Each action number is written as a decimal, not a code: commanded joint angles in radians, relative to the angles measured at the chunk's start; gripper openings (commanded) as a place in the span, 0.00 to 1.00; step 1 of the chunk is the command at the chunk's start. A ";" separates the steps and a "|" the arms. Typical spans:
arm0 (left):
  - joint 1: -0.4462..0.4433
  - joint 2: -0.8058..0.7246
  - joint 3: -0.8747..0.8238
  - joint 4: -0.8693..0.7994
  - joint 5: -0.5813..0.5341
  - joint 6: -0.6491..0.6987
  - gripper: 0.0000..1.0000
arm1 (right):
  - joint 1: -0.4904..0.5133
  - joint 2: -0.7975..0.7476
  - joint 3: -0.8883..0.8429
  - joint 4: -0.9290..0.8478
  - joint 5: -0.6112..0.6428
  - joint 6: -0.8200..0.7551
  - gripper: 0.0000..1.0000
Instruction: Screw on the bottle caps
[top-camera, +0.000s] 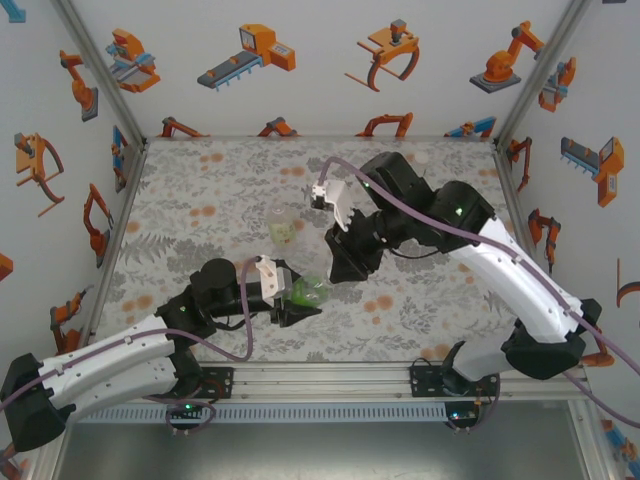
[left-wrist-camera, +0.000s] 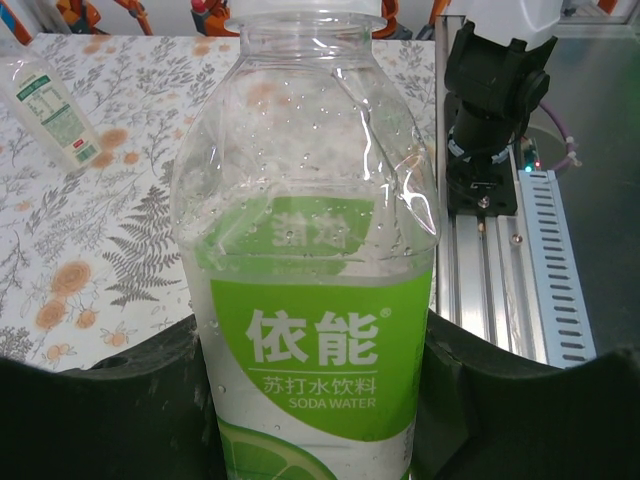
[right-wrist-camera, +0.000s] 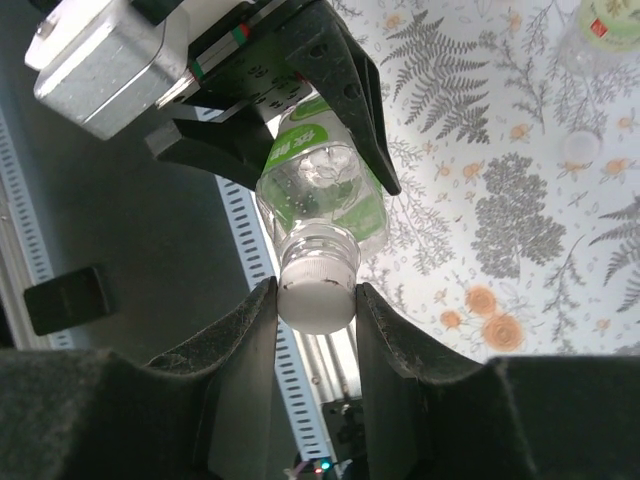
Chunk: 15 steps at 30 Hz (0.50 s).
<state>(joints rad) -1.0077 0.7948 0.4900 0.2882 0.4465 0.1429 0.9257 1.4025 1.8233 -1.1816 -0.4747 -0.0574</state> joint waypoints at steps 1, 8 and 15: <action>-0.001 0.001 0.044 0.075 0.001 -0.019 0.00 | 0.016 -0.035 -0.038 0.048 -0.015 -0.080 0.20; -0.002 0.003 0.047 0.083 0.008 -0.019 0.00 | 0.016 -0.083 -0.120 0.129 -0.060 -0.129 0.19; -0.002 0.008 0.051 0.075 0.076 -0.006 0.00 | 0.016 -0.155 -0.209 0.223 -0.080 -0.191 0.15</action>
<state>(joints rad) -1.0077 0.8059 0.4900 0.2974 0.4728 0.1429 0.9276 1.2675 1.6409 -1.0111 -0.5087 -0.2005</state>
